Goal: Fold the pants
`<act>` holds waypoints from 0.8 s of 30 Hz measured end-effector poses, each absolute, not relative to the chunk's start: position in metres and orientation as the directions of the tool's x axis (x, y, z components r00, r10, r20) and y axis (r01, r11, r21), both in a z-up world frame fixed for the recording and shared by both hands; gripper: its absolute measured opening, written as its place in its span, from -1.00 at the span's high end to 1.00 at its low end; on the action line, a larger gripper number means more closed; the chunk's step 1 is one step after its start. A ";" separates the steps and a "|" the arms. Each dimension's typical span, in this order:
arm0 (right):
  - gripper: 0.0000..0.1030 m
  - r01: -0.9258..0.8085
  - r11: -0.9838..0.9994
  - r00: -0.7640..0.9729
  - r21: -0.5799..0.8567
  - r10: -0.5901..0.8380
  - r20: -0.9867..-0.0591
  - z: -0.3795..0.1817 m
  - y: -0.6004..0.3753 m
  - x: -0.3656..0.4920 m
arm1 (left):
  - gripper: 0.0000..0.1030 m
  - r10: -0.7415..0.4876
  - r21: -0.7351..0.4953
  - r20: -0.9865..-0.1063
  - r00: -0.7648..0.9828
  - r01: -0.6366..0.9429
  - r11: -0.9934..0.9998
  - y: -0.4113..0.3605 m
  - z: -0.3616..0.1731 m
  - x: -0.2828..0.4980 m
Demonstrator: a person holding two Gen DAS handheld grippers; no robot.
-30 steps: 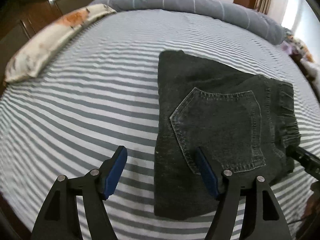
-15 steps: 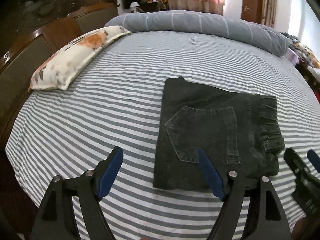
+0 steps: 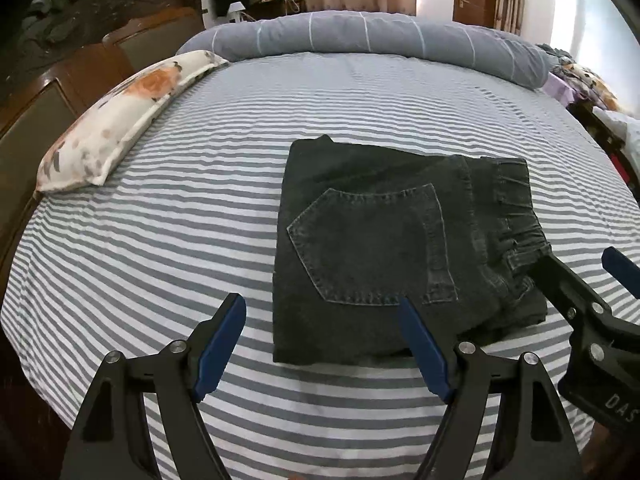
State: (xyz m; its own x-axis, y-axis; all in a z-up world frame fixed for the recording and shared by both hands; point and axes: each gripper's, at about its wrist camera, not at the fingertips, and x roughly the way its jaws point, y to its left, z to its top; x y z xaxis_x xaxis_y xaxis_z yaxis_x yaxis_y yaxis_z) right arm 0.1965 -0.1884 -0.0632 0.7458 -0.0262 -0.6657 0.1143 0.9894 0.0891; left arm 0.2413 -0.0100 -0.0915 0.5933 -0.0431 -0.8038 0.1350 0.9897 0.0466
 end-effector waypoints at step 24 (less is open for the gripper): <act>-0.97 0.132 0.989 0.682 0.074 -0.036 -0.731 -0.084 -0.196 0.197 | -0.54 -0.040 0.050 -0.816 0.577 0.140 0.989 -0.010 -0.099 0.236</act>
